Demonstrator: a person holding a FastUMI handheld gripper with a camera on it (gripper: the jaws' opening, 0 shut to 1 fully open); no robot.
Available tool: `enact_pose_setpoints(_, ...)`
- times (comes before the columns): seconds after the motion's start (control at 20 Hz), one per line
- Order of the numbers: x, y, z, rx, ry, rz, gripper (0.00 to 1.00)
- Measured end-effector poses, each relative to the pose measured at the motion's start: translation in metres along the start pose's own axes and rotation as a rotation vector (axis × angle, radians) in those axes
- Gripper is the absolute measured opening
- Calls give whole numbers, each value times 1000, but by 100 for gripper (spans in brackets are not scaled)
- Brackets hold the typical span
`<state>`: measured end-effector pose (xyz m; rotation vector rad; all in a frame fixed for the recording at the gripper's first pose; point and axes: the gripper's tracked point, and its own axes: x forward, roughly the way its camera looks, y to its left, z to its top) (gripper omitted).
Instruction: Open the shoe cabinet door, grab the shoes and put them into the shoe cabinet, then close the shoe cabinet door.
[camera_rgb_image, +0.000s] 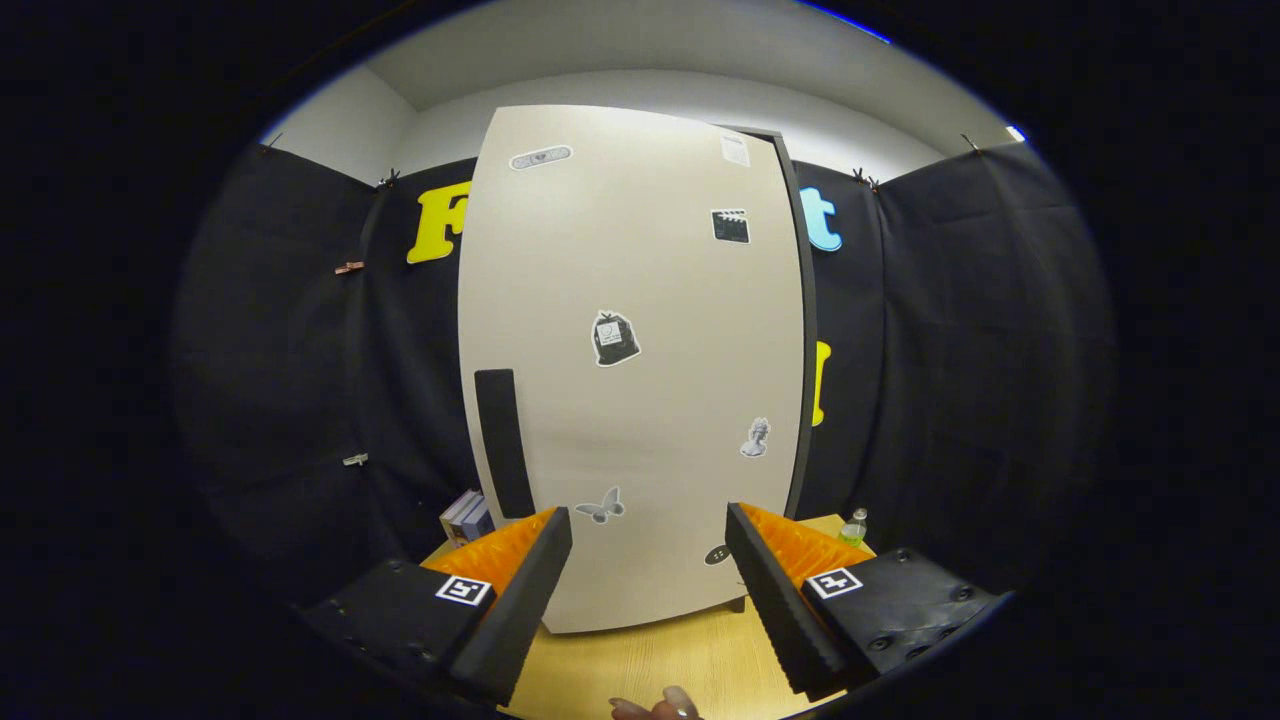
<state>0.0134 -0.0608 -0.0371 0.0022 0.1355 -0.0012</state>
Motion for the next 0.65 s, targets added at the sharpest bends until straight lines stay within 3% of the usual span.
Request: enact_pose_setpoints(0.65,6,2,-10,21,29,33,98)
